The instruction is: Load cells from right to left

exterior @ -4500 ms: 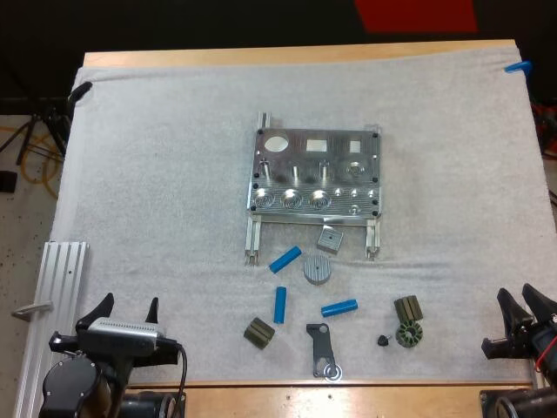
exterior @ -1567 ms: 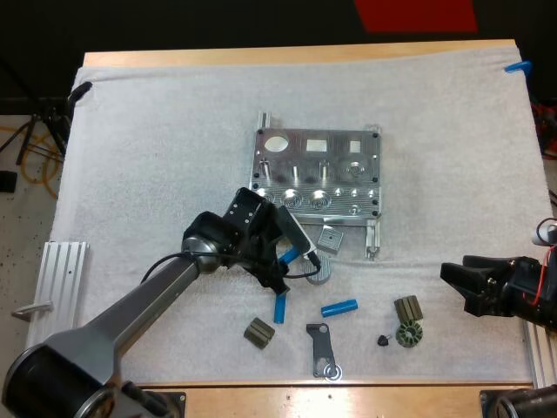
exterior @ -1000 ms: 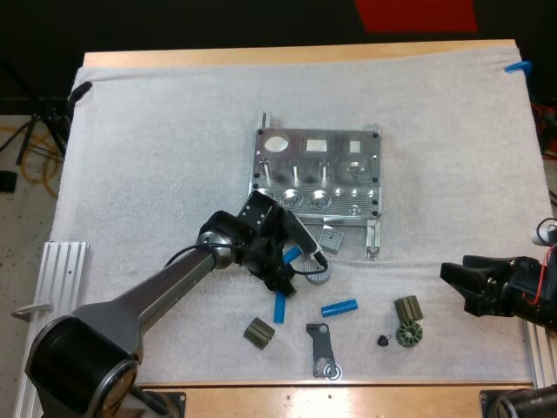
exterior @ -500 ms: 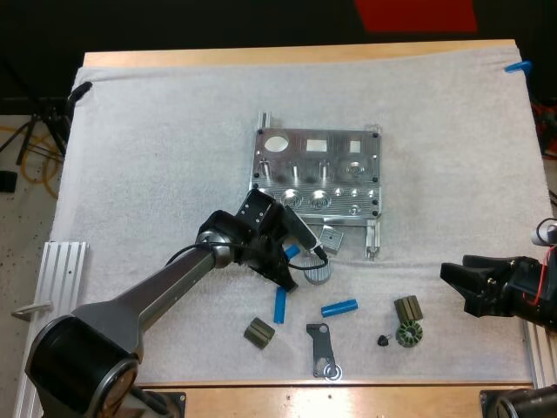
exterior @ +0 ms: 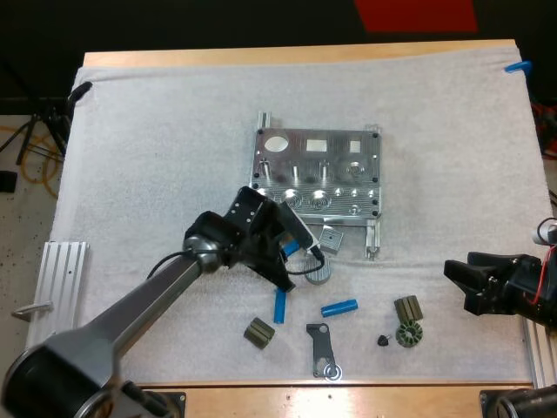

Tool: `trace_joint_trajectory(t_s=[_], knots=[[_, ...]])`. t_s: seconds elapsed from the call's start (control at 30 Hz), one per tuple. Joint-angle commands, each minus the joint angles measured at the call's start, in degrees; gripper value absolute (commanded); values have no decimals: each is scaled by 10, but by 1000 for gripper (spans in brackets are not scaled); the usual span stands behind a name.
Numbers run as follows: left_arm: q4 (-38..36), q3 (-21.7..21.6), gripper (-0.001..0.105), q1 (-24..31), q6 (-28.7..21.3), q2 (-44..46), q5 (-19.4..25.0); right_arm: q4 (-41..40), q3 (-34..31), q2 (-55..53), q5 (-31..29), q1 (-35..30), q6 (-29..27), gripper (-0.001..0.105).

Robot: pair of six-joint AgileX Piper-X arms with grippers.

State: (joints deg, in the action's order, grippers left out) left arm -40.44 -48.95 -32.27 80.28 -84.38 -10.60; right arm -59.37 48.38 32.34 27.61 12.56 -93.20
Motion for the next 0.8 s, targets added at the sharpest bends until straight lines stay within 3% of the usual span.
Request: trace_joint_trajectory(t_s=[0.0, 0.23, 0.3, 0.53, 0.77], knots=[[-20, -2, 0, 0, -28, 22, -10, 5, 6, 7, 1, -4, 0, 47], [-64, -2, 0, 0, -79, 101, -47, 5, 6, 29, 71, -4, 18, 47], [-71, -2, 0, 0, -86, 132, -86, 5, 6, 44, 110, -4, 18, 47], [-73, -2, 0, 0, -86, 220, -211, 19, 4, 61, 156, -2, 50, 47], [-75, -2, 0, 0, -82, 250, -272, 69, -31, 61, 207, 13, 127, 47]])
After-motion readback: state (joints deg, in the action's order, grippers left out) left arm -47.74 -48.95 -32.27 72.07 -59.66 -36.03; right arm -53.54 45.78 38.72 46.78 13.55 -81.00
